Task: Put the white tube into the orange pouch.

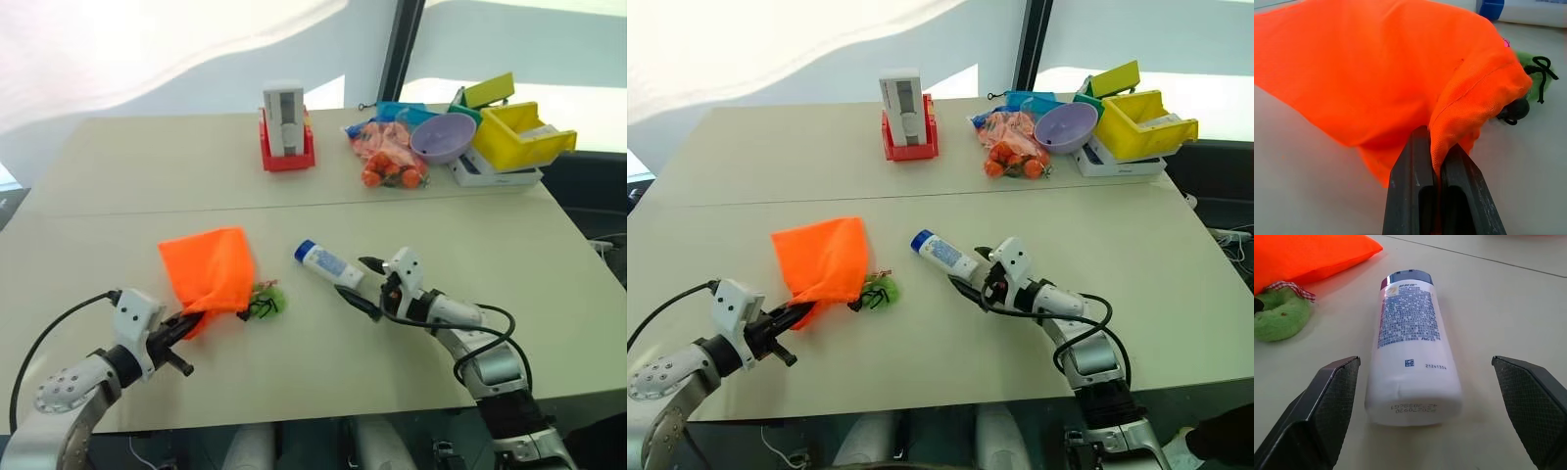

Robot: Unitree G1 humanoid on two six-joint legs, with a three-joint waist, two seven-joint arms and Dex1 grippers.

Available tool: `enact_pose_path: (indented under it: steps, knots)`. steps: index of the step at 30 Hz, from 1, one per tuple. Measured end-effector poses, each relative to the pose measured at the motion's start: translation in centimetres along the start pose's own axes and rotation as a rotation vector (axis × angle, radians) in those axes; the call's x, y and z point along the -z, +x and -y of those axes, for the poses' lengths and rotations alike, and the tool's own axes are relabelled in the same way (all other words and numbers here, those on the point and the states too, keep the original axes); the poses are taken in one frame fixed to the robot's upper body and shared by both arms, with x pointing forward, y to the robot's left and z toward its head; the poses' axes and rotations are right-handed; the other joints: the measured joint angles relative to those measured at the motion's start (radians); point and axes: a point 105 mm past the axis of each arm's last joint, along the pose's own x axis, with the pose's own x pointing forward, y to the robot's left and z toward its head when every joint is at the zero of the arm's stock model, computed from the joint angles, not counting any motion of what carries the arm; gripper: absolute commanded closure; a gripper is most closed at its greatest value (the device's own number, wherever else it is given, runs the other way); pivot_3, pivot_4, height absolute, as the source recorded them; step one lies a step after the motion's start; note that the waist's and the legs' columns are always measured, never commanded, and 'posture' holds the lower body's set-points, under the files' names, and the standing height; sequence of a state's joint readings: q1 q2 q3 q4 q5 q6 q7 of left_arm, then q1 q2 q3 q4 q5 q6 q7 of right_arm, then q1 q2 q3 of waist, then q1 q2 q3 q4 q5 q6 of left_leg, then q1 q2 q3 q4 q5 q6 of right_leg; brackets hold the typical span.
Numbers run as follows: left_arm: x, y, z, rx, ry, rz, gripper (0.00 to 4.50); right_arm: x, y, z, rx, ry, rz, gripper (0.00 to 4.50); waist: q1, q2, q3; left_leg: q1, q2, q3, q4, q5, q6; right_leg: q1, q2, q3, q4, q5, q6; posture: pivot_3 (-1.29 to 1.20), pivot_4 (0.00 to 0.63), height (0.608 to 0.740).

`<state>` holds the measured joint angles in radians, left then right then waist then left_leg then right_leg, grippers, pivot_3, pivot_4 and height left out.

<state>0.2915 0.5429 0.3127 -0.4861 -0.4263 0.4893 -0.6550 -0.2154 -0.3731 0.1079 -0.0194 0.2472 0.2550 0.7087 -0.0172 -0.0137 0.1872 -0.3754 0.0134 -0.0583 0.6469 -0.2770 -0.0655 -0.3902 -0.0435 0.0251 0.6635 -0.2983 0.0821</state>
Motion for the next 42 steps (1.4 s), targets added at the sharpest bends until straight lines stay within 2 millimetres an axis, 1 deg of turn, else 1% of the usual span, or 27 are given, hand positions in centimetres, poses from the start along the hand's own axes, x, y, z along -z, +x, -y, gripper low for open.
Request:
enact_pose_path:
  steps: [1,2,3,4,6,17,19,21,23,28,30,31,34,36,39,42]
  knots:
    - [-0.1,0.2,0.1,0.002,-0.001,0.006,4.46,0.1,0.0,0.0,0.0,-0.001,-0.005,0.0,0.0,0.0,0.0,0.0,0.0,0.0,0.0,0.0,0.0,0.0,0.0,0.0,0.0,0.0,0.0,0.0,0.15,0.74]
    - [-0.3,0.4,0.2,0.006,-0.001,0.015,4.49,0.2,0.1,-0.1,-0.003,-0.002,-0.008,0.26,0.0,0.0,0.0,0.0,0.0,0.0,0.0,0.0,0.0,0.0,0.0,0.0,0.0,0.0,0.0,0.0,0.15,0.74]
    - [-0.4,0.6,0.2,0.009,-0.001,0.022,4.5,0.2,0.1,-0.2,-0.006,-0.002,-0.008,0.63,0.0,0.0,0.0,0.0,0.0,0.0,0.0,0.0,0.0,0.0,0.001,0.0,0.0,0.0,0.0,0.0,0.15,0.74]
    - [-0.5,0.6,0.2,0.009,0.0,0.023,4.5,0.2,0.1,-0.2,-0.006,-0.002,-0.008,0.86,0.0,0.0,0.0,0.0,0.0,0.0,0.0,0.0,0.0,0.0,0.001,0.0,0.0,0.0,0.0,0.0,0.15,0.74]
    - [-0.4,0.7,0.1,0.006,-0.002,0.023,4.5,0.2,0.1,-0.1,-0.006,-0.003,-0.009,1.83,0.0,0.0,0.0,0.0,0.0,0.0,0.0,0.0,0.0,0.0,0.001,0.0,0.0,0.0,0.0,0.0,0.15,0.74]
    - [-1.1,1.2,0.3,0.011,-0.046,0.072,4.5,0.2,0.0,-0.3,-0.013,-0.016,-0.009,1.83,0.0,0.0,0.0,0.0,0.0,0.0,0.0,0.0,0.0,0.0,0.001,0.0,0.0,0.0,0.0,0.0,0.15,0.74]
    - [-1.2,1.3,0.3,0.007,-0.053,0.077,4.5,0.2,0.0,-0.3,-0.017,-0.015,-0.009,2.33,0.0,0.0,0.0,0.0,0.0,0.0,0.0,0.0,0.0,0.0,0.001,0.0,0.0,0.0,0.0,0.0,0.15,0.74]
    - [-1.3,1.4,0.2,0.004,-0.068,0.084,4.5,0.1,0.0,-0.3,-0.018,-0.016,-0.005,2.65,0.0,0.0,0.0,0.0,0.0,0.0,0.0,0.0,0.0,0.0,0.001,0.0,0.0,0.0,0.0,0.0,0.15,0.74]
    - [-1.3,1.6,0.3,0.009,-0.091,0.089,4.5,0.0,0.0,-0.4,-0.016,-0.019,-0.003,2.73,0.0,0.0,0.0,0.0,0.0,0.0,0.0,0.0,0.0,0.0,0.001,0.0,0.0,0.0,0.0,0.0,0.15,0.74]
    - [-1.7,1.8,0.3,0.018,-0.147,0.112,4.5,-0.1,-0.3,-0.7,-0.029,-0.019,0.004,2.73,0.0,0.0,0.0,0.0,0.0,0.0,0.0,0.0,0.0,0.0,0.001,0.0,0.0,0.0,0.0,0.0,0.15,0.74]
    - [-1.7,1.8,0.4,0.027,-0.172,0.111,4.5,-0.5,-0.6,-1.3,-0.061,-0.004,0.024,2.73,0.0,0.0,0.0,0.0,0.0,0.0,0.0,0.0,0.0,0.0,0.001,0.0,0.0,0.0,0.0,0.0,0.15,0.74]
    - [-1.8,1.8,0.5,0.037,-0.19,0.111,4.5,-1.1,-0.8,-1.8,-0.097,0.027,0.037,2.73,0.0,0.0,0.0,-0.001,0.0,0.0,0.0,0.0,0.0,0.0,0.001,0.0,0.0,0.0,0.0,0.0,0.15,0.74]
    - [-2.3,2.2,0.7,0.07,-0.216,0.112,4.5,-3.6,-1.7,-3.9,-0.259,0.081,0.077,2.73,0.001,0.0,0.0,0.0,0.0,-0.002,0.0,0.0,0.0,0.0,0.001,-0.001,0.0,0.0,0.0,0.0,0.15,0.74]
    - [-3.2,2.5,0.6,0.085,-0.216,0.123,4.5,-4.9,-2.2,-5.3,-0.358,0.093,0.086,2.73,0.002,0.0,0.0,0.0,0.0,-0.002,0.0,0.0,0.0,0.001,0.001,-0.001,0.0,0.0,0.0,0.0,0.15,0.74]
    - [-4.2,3.1,0.4,0.103,-0.23,0.133,4.5,-5.3,-2.5,-6.9,-0.457,0.095,0.044,2.73,0.003,0.0,0.0,0.0,-0.001,-0.002,0.001,0.0,0.0,0.001,0.001,-0.001,0.0,0.0,0.0,0.0,0.15,0.74]
    - [-5.1,3.6,0.5,0.136,-0.227,0.126,4.5,-5.4,-2.3,-8.3,-0.532,0.078,0.009,2.73,0.001,0.0,0.0,0.0,-0.002,-0.001,0.001,0.0,0.0,0.0,0.002,-0.001,0.0,0.0,0.0,0.0,0.15,0.74]
